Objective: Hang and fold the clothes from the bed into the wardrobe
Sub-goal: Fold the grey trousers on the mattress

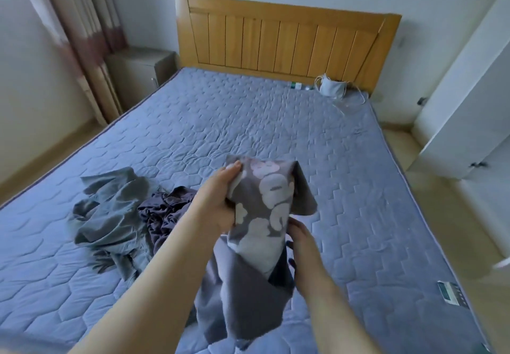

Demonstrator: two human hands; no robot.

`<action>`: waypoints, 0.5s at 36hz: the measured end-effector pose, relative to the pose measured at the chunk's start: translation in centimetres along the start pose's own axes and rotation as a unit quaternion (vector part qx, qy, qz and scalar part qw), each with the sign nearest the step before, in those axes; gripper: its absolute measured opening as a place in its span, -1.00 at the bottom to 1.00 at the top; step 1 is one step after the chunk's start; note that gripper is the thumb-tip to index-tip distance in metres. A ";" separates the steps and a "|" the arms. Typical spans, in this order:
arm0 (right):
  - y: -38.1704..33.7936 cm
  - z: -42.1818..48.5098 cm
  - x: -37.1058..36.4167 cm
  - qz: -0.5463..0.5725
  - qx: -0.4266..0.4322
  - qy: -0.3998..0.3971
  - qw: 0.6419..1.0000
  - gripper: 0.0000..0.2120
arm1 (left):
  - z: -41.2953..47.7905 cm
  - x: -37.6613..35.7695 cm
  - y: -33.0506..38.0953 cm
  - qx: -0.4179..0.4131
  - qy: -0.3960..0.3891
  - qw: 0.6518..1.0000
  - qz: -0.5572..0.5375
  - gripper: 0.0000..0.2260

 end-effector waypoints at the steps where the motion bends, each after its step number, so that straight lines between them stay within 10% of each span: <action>1: 0.9 -0.2 -0.5 0.018 -0.038 -0.021 0.999 -0.80 | -0.2 -0.7 0.7 0.004 -0.014 1.000 -0.012 -0.71; 7: 1.0 -0.7 -3.1 0.032 -0.088 -0.116 0.989 -0.75 | -0.8 -3.0 4.2 -0.023 -0.069 0.997 -0.028 -0.74; 18: -6.9 1.2 -0.3 -0.011 0.125 0.123 0.985 -0.87 | 0.3 3.9 4.0 -0.001 0.126 0.987 0.100 -0.71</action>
Point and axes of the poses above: each hand's wrist, its own z-axis towards the middle knuckle, its own x-axis out of the back of the hand, y = z × x, the point moved 6 cm from there along z, towards the middle knuckle, and after that the axes turned 4 degrees about -y, right-handed, at the moved point
